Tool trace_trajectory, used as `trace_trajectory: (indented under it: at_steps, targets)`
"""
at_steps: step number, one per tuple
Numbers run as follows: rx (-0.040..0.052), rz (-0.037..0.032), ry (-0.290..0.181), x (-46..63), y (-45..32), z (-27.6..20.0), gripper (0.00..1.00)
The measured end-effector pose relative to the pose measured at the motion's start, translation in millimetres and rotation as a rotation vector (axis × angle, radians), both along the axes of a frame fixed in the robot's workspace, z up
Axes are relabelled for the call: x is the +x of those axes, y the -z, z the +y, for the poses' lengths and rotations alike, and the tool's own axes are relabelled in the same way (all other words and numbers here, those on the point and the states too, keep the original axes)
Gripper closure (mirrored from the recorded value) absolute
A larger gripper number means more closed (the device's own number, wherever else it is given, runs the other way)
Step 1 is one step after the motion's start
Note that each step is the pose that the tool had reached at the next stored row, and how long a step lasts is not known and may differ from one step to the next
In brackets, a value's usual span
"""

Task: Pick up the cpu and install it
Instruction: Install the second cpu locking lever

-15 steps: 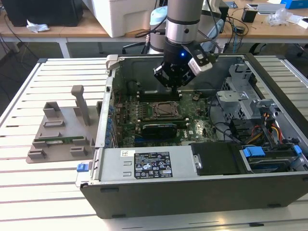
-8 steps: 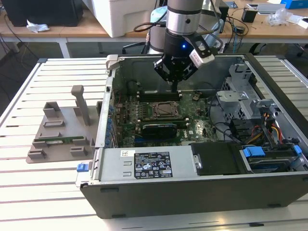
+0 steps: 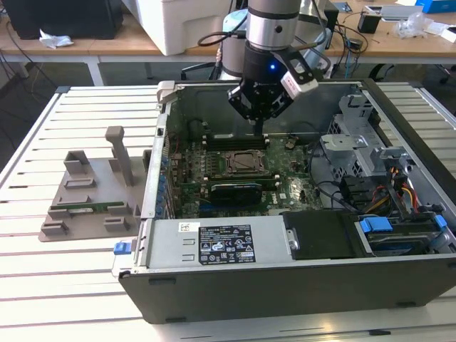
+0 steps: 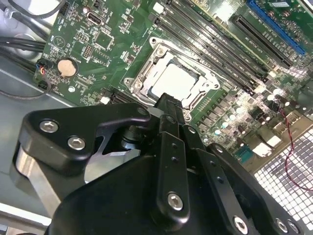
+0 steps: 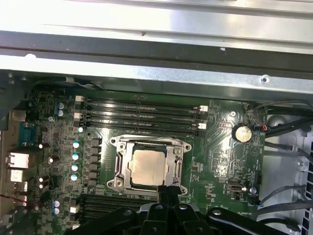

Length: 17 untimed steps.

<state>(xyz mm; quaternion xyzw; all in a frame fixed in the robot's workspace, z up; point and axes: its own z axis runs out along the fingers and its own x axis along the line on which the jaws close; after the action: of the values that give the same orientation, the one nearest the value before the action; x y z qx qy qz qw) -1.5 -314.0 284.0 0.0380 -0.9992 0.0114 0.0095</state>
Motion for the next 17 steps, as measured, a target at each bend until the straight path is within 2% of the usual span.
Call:
trace_trajectory:
  at_steps: [4, 10, 12, 15, 17]
  targets:
    - [0.0001, 0.0000, 0.000, 0.0, 0.0, -5.6, 0.89]
    - [0.0001, 0.0000, 0.000, 0.0, 0.3, -10.5, 0.89]
    - [0.0000, 0.0000, 0.000, 0.0, 0.4, -13.5, 0.89]
    - [0.0000, 0.0000, 0.000, 0.0, 1.1, -23.2, 0.89]
    - [0.0000, 0.0000, 0.000, 0.0, 1.3, -26.8, 0.89]
